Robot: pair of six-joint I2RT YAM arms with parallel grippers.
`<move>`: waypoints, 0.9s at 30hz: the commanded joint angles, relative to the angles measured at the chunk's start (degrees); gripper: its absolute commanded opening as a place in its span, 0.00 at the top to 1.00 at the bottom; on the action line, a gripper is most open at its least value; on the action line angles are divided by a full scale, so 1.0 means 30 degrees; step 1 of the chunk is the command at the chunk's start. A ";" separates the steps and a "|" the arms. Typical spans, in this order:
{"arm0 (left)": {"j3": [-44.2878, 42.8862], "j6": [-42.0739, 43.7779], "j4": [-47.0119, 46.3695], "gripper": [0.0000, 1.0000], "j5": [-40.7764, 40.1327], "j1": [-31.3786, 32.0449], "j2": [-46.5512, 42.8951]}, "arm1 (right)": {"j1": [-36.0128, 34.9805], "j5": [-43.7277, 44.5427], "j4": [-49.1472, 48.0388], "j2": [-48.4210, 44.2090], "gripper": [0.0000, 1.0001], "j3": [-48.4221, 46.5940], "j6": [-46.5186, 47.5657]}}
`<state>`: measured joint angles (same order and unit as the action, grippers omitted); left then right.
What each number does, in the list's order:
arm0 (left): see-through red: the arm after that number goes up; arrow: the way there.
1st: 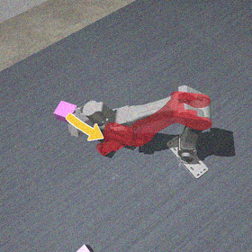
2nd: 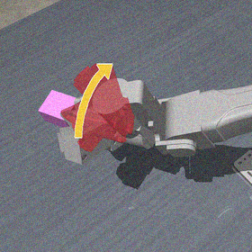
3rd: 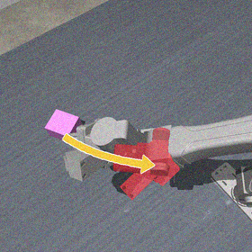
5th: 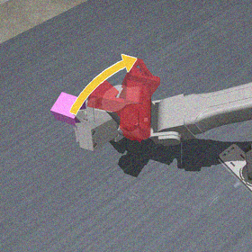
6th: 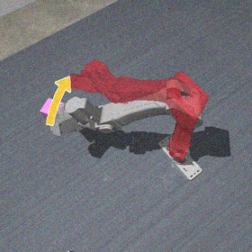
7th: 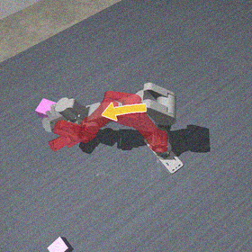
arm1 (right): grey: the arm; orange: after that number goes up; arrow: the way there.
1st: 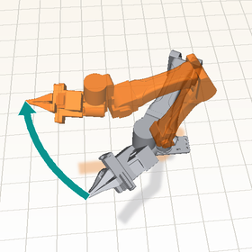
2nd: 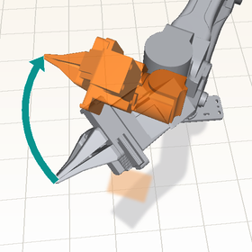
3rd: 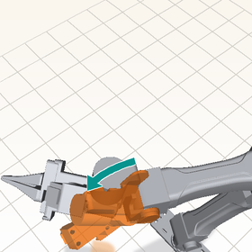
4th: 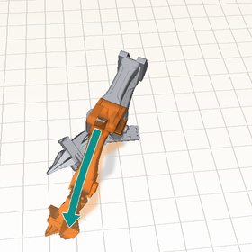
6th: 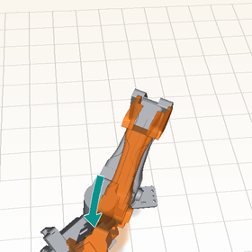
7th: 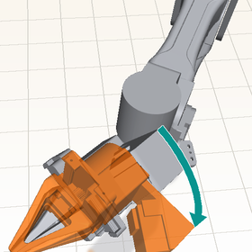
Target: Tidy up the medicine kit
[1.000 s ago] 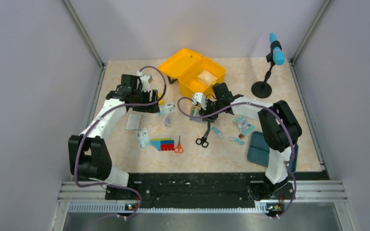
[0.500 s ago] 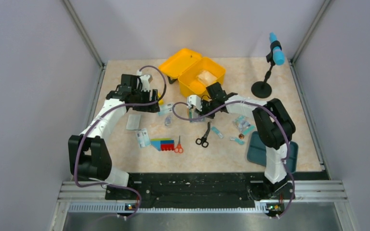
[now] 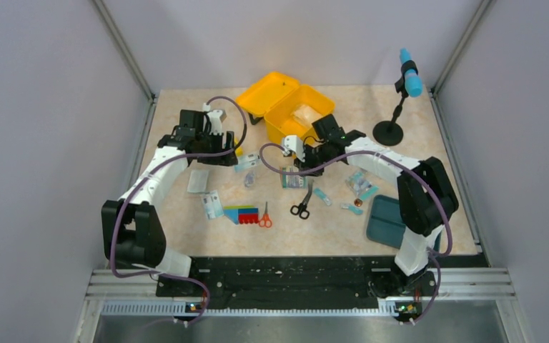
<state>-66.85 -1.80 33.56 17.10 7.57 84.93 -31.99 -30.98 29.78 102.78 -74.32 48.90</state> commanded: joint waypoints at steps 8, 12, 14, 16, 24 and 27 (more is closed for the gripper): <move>-0.0056 -0.0207 -0.0669 0.24 0.0130 -0.0064 0.0215 | -0.0031 0.1670 -0.1946 0.3089 0.53 -0.2499 -0.1841; 0.0085 -0.0066 -0.0696 0.24 -0.0010 -0.0064 -0.0038 | -0.0031 0.1904 -0.1714 0.4276 0.52 -0.2883 -0.1149; 0.0183 0.0047 -0.0701 0.24 -0.0115 -0.0064 -0.0186 | -0.0040 0.1982 -0.1644 0.4600 0.52 -0.2806 -0.0717; 0.0304 0.0149 -0.0728 0.24 -0.0202 -0.0086 -0.0318 | -0.0064 0.2099 -0.1250 0.4848 0.56 -0.2781 -0.0313; 0.0390 0.0191 -0.0740 0.24 -0.0223 -0.0093 -0.0322 | -0.0089 0.1482 -0.0547 0.2942 0.99 -0.1713 -0.0355; 0.0238 0.0107 -0.0750 0.25 -0.0068 -0.0093 -0.0075 | -0.0033 0.0886 -0.0538 0.1246 1.00 -0.1676 -0.0994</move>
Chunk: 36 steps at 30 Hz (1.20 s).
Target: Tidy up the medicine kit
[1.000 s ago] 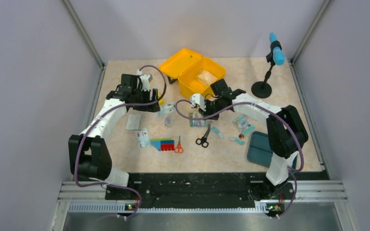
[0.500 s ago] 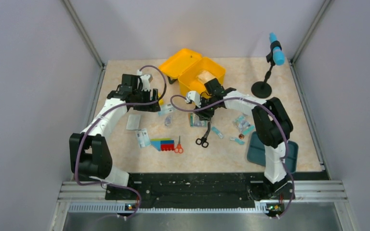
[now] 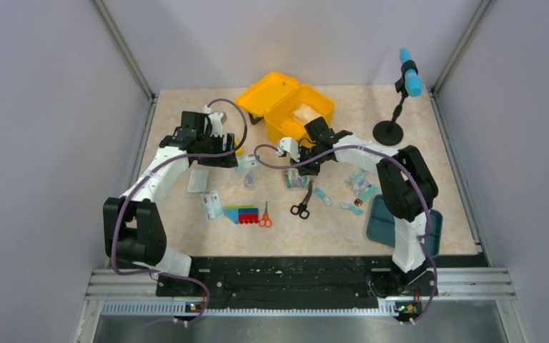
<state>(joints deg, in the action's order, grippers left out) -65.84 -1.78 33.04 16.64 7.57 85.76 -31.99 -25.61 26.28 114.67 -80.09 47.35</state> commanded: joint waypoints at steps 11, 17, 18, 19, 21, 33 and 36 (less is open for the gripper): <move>-0.0779 -0.0128 -0.0547 0.25 0.0299 -0.0093 0.0452 | 0.2052 -0.2899 -0.0283 -0.6683 1.00 -0.2460 -0.6237; -0.1323 -0.0299 -0.0505 0.25 0.0363 -0.0086 0.0804 | 0.2469 0.4641 -0.6320 -0.5148 1.00 -0.3526 -1.0983; -0.1421 -0.0305 -0.0430 0.25 0.0365 -0.0077 0.0844 | 0.2479 0.5602 -0.6456 -0.4474 1.00 -0.4212 -1.1376; -0.1525 -0.0284 -0.0340 0.25 0.0344 -0.0076 0.0871 | 0.2466 0.6400 -0.6389 -0.3731 1.00 -0.4965 -1.1806; -0.1590 -0.0194 -0.0234 0.25 0.0250 -0.0087 0.0779 | 0.2481 0.7887 -0.5814 -0.2229 1.00 -0.6512 -1.2427; -0.0991 0.0418 0.0047 0.25 -0.0378 -0.0093 -0.0354 | 0.2520 1.0756 -0.4132 0.4029 1.00 -1.1001 -1.1861; -0.0989 0.0418 0.0076 0.25 -0.0466 -0.0093 -0.0487 | 0.2556 1.0832 -0.3901 0.4858 1.00 -1.1490 -1.1711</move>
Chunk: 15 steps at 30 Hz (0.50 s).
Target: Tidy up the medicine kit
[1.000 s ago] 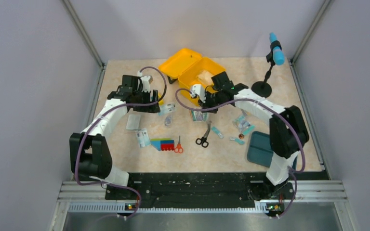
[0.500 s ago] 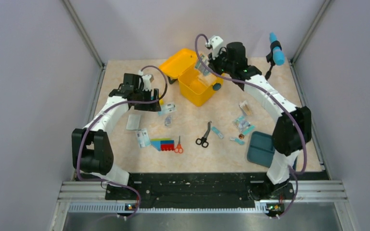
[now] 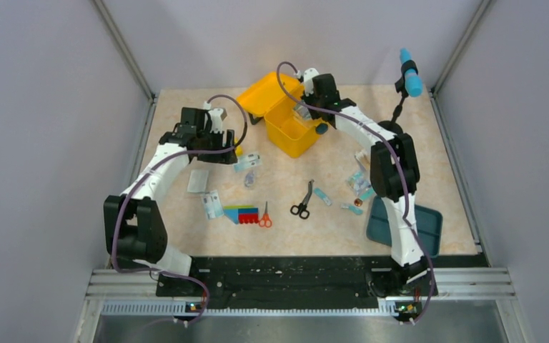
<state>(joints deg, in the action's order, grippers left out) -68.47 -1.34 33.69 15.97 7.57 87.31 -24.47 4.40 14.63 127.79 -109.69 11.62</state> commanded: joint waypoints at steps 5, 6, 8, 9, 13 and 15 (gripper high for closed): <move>-0.0097 0.0741 -0.0126 0.25 -0.0455 -0.0093 -0.1112 | 0.0054 0.1520 0.0023 0.1488 1.00 -0.2171 0.0302; -0.0052 0.0781 -0.0112 0.25 -0.0444 -0.0093 -0.1137 | 0.0068 0.1652 -0.0046 0.1576 1.00 -0.2150 0.0337; 0.0013 0.0814 -0.0127 0.25 -0.0484 -0.0093 -0.1219 | 0.0055 0.1872 -0.0234 0.1618 1.00 -0.1986 0.0404; 0.0064 0.0801 -0.0138 0.25 -0.0488 -0.0093 -0.1202 | 0.0043 0.1912 -0.0295 0.1636 1.00 -0.1877 0.0430; 0.0242 0.0785 -0.0208 0.25 -0.0459 -0.0093 -0.1274 | 0.0060 0.1459 -0.0394 0.1682 0.97 -0.1701 0.0477; 0.0317 0.0730 -0.0215 0.24 -0.0524 -0.0093 -0.1224 | 0.0050 0.1344 -0.0368 0.1654 0.89 -0.1724 0.0493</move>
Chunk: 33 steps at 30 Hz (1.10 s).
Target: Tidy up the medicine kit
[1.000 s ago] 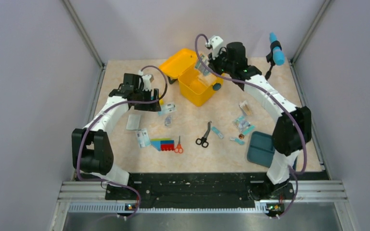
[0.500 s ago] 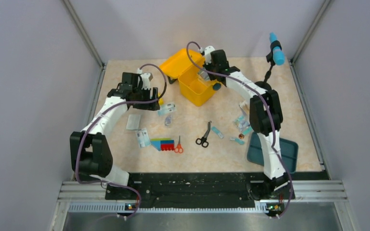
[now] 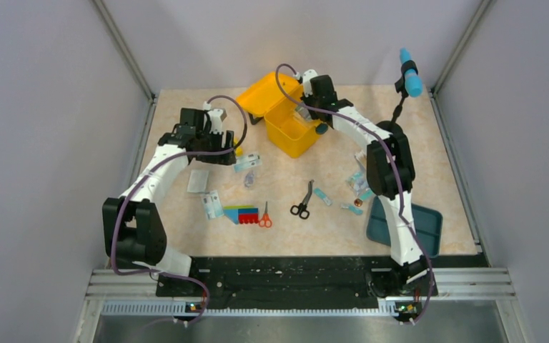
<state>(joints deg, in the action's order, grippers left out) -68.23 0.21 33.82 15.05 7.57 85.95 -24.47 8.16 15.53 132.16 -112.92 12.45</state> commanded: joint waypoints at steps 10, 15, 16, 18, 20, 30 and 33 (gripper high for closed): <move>0.0242 0.0153 -0.0230 0.23 -0.0420 -0.0093 -0.0516 | 0.0040 -0.1129 -0.0008 -0.2565 0.69 -0.0709 -0.0837; 0.0159 0.0254 0.0027 0.23 -0.0387 -0.0093 -0.0348 | 0.0057 -0.2144 0.0502 -0.4902 0.63 0.0376 -0.0956; 0.0093 0.0334 0.0205 0.23 -0.0395 -0.0093 -0.0320 | 0.0058 -0.2257 0.0517 -0.5522 0.60 0.0866 -0.0894; -0.0022 0.0630 0.0638 0.23 -0.0429 -0.0093 -0.0335 | 0.0079 -0.2546 0.0519 -0.7059 0.54 0.2067 -0.0728; -0.0046 0.0925 0.1069 0.23 -0.0556 -0.0093 -0.0414 | 0.0179 -0.2604 0.0501 -0.8469 0.46 0.3386 -0.0701; 0.0637 0.0851 0.1117 0.25 -0.0277 -0.0042 -0.0179 | 0.2918 -0.5099 0.2123 -1.3587 0.23 1.0040 -0.3610; 0.0438 0.0653 0.0980 0.25 -0.0054 0.0095 0.0136 | 0.4244 -0.7807 0.4046 -1.4672 0.29 1.1585 -0.2224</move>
<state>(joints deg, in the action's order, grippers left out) -66.61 2.92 37.85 13.63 7.60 86.00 -15.84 -5.41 19.90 92.42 -83.26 3.99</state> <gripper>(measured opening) 0.749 0.742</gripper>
